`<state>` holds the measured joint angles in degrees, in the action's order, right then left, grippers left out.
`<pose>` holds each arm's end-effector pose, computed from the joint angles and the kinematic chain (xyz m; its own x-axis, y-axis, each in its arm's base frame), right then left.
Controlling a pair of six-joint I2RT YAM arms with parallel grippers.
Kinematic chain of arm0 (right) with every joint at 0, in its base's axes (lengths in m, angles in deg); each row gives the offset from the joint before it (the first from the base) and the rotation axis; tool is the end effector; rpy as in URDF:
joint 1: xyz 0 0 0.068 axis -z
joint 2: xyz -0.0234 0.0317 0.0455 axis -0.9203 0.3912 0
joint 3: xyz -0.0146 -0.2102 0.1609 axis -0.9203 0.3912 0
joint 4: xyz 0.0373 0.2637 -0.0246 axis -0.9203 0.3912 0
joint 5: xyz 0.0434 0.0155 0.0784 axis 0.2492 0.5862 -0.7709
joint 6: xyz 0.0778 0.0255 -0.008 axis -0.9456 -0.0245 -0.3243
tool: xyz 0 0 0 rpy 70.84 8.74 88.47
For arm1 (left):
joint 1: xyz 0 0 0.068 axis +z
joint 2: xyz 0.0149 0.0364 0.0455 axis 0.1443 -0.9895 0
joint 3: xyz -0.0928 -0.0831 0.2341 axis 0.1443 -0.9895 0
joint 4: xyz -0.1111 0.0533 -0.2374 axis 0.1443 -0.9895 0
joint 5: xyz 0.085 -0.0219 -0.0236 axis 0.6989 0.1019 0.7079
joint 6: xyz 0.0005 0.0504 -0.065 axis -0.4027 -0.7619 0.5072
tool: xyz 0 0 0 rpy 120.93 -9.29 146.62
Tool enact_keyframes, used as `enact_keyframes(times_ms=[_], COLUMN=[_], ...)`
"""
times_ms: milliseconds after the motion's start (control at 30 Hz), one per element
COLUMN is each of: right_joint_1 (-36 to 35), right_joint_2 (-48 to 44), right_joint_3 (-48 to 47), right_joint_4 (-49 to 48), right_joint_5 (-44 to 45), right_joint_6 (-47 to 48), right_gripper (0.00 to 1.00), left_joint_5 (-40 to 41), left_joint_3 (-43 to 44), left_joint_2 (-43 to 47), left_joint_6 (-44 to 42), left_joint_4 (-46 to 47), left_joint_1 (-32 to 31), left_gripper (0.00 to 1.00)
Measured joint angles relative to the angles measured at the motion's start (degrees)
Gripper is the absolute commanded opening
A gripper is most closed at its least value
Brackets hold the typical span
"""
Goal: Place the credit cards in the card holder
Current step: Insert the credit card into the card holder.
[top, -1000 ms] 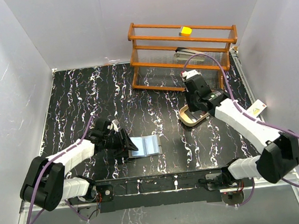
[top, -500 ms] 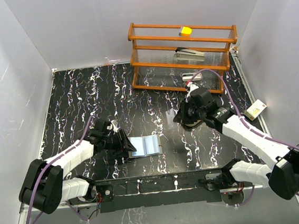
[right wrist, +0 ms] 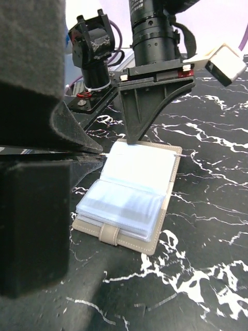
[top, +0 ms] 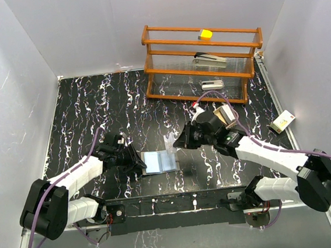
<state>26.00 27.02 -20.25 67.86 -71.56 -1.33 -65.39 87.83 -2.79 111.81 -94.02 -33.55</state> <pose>0.2061 0.1991 0.2099 -0.8587 0.1961 -0.4735 -0.2137 0.7028 0.6785 0.2043 -0.1252 0.1163 -0.9333 -0.2981 -0.2004 -0.1117 0.7711 -0.6269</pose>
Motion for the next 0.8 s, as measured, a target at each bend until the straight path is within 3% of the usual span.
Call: enact_keyframes(times_ms=[167,533,800], right_joint_1=[-2.8,-5.6,-6.3], right_joint_2=[4.0,10.1,12.9], right_joint_3=[1.9,3.8,3.8], right_joint_4=[-3.9,-9.5,-11.7], right_joint_5=[-0.1,-0.5,-1.0], right_joint_6=[-2.2,-4.7,-4.9], right_gripper=[0.0,0.0,0.0], left_joint_5=[1.0,1.2,1.1], left_joint_3=[0.0,-1.0,-1.8], left_joint_2=[0.2,0.2,0.0], left_joint_6=[0.1,0.3,0.3], left_joint_4=[-0.3,-0.2,0.8], left_joint_1=[0.0,0.0,0.0], left_gripper=[0.27,0.02,0.0])
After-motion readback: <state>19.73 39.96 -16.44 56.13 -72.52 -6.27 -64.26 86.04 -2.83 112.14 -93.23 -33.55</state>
